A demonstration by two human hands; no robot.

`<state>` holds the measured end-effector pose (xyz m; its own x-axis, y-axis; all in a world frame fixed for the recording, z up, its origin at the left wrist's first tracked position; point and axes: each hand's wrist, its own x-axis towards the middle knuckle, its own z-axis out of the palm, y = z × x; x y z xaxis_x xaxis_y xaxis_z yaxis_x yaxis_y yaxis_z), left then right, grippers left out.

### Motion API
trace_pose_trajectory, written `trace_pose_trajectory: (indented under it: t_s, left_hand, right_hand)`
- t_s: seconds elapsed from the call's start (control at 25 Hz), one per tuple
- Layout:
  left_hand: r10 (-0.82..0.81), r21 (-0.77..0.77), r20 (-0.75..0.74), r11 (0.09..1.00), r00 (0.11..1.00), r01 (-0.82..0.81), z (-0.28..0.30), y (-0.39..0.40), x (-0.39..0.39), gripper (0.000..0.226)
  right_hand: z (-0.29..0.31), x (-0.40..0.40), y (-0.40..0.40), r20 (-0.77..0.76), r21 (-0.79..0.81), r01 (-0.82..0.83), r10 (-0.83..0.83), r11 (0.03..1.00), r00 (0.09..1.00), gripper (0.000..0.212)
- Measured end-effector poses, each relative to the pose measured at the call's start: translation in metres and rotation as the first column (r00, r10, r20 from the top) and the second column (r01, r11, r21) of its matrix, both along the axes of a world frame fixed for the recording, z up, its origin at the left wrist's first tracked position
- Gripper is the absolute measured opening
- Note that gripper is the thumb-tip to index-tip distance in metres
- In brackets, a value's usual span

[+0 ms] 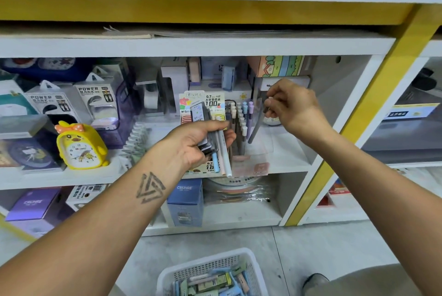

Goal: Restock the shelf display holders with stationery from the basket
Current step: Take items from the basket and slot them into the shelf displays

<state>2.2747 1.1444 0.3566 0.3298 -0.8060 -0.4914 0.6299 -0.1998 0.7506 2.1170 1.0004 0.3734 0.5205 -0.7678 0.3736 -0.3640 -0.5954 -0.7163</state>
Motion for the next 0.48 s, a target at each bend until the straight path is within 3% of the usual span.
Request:
trace_pose_trajectory:
  t_s: [0.2,0.48]
  left_hand:
    - [0.016,0.013,0.024,1.0,1.0,-0.016,-0.0011,-0.0008,0.0051,0.002]
    - [0.02,0.017,-0.003,1.0,1.0,-0.02,-0.0007,-0.0002,0.0025,0.004]
  right_hand:
    - [0.0026,-0.0006,-0.0022,-0.068,0.021,-0.035,0.037,0.999,0.997,0.015]
    - [0.0007,-0.0053,0.0021,-0.14,-0.09,-0.053,0.04,0.995,0.989,0.016]
